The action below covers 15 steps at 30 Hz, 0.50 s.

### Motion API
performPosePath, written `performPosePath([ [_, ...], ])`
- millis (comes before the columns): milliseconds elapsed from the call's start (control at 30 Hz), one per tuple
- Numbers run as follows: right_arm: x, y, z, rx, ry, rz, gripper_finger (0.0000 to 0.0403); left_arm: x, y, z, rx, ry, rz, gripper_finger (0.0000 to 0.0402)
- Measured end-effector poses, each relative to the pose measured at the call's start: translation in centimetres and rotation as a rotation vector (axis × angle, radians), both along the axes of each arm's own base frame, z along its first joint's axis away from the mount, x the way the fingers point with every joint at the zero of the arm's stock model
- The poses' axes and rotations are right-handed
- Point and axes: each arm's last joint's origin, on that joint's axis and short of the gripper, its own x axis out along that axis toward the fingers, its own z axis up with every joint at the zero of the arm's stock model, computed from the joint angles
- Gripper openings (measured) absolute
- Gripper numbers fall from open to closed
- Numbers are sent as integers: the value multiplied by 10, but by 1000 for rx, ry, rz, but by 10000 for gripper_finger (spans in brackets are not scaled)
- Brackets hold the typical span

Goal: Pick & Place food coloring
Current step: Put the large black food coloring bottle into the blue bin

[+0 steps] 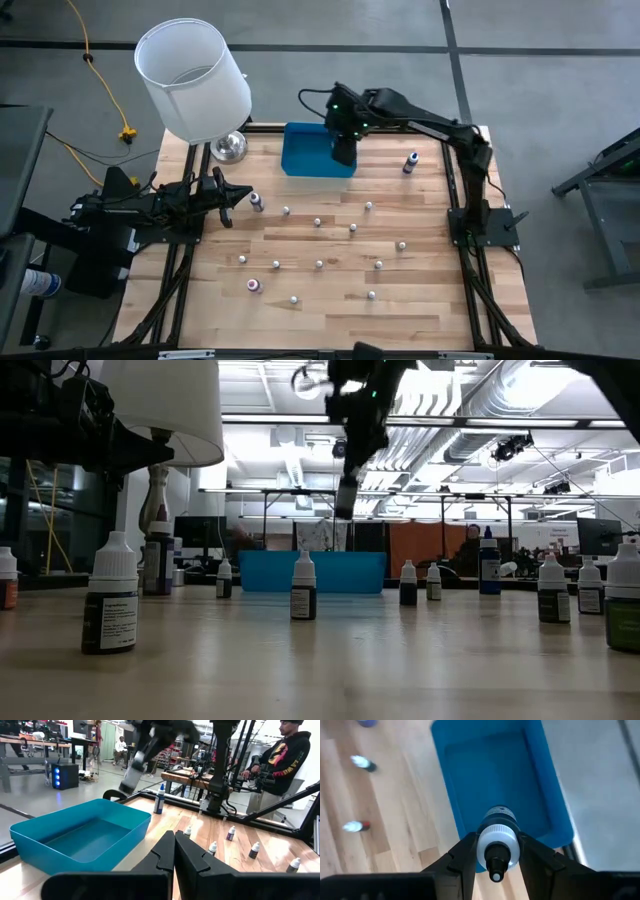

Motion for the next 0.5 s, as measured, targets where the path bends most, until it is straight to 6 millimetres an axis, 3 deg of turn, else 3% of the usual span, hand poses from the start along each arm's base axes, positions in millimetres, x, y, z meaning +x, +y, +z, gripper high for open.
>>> performPosePath([
  [233,12,-17,-40,84,94,-68,119,0,0,0,0,0,0,0],
  [500,10,-24,-65,126,168,-102,119,0,0,0,0,0,0,0],
])
